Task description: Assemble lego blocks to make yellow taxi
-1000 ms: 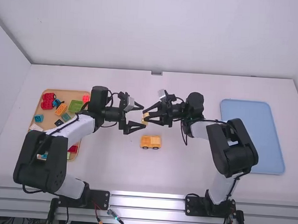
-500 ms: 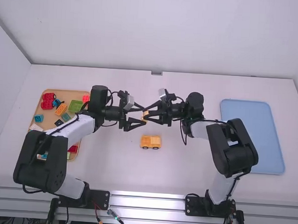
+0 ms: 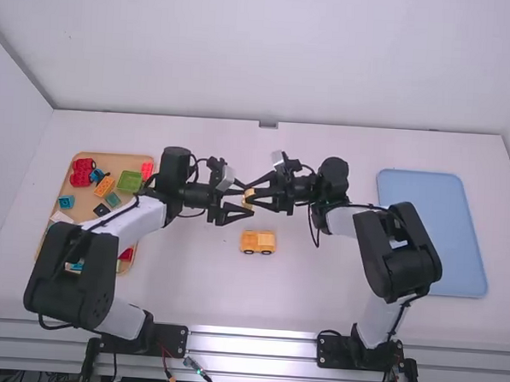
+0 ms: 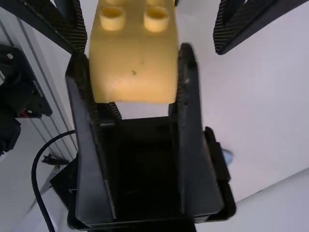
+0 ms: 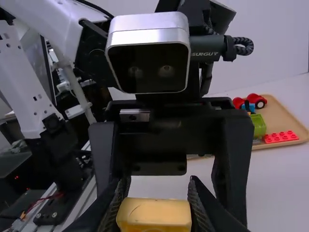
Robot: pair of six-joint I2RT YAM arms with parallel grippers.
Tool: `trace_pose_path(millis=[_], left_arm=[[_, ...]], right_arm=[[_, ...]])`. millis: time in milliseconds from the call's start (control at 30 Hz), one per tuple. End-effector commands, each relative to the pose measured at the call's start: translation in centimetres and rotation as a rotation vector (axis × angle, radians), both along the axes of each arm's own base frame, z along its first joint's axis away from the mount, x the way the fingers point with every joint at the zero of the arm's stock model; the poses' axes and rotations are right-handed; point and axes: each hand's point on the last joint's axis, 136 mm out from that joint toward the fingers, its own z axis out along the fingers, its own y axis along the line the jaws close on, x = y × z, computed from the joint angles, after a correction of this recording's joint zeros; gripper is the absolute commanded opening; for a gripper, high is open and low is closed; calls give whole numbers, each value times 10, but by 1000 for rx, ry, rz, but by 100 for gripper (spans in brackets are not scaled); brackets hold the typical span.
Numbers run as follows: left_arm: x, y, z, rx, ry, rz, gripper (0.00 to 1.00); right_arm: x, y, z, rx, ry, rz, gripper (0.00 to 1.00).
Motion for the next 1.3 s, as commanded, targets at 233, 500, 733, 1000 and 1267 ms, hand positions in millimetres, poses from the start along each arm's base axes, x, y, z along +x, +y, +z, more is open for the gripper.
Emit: trace_pose_path(millis=[233,500,733,1000,1267], left_arm=[[-1,-4,8,-16,-11,-25,54],[-1,-4,8,-16,-11,-25,28],[-1,-4,8,-15,-11,-25,23],[16,6,-19,109,50,113,21],[22,43,-62,371,135,250,18]], right_arm=[[4,0,3,6,-18,0,16],[4,0,3,5,-17,0,15],[4,0,3,4,-15,-1,17],[22,-8,4,6,26,-83,99],[55,-41,0,-4,89,-216,99]])
